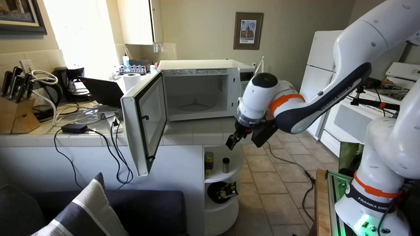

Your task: Move the spice bottle to the shelf below the counter

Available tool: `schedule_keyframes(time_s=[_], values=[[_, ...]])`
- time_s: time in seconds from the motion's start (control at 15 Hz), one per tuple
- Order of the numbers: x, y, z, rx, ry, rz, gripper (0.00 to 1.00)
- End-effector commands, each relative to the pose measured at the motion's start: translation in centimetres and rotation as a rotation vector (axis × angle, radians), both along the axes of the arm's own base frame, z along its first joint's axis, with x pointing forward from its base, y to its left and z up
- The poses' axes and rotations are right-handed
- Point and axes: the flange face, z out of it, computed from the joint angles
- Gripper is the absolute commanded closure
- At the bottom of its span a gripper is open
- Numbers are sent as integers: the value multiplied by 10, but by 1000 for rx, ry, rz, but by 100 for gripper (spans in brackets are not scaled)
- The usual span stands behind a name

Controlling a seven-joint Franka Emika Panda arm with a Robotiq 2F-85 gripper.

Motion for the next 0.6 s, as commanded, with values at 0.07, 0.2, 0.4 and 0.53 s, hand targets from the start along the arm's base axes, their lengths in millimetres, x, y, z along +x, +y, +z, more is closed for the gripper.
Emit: schedule_keyframes(time_s=[0.07, 0.2, 0.4, 0.53], values=[[-10, -35, 64, 35, -30, 51, 0], [-19, -55, 92, 28, -89, 71, 0], [-27, -87, 124, 18, -161, 71, 0], [-33, -110, 140, 22, -207, 82, 0]])
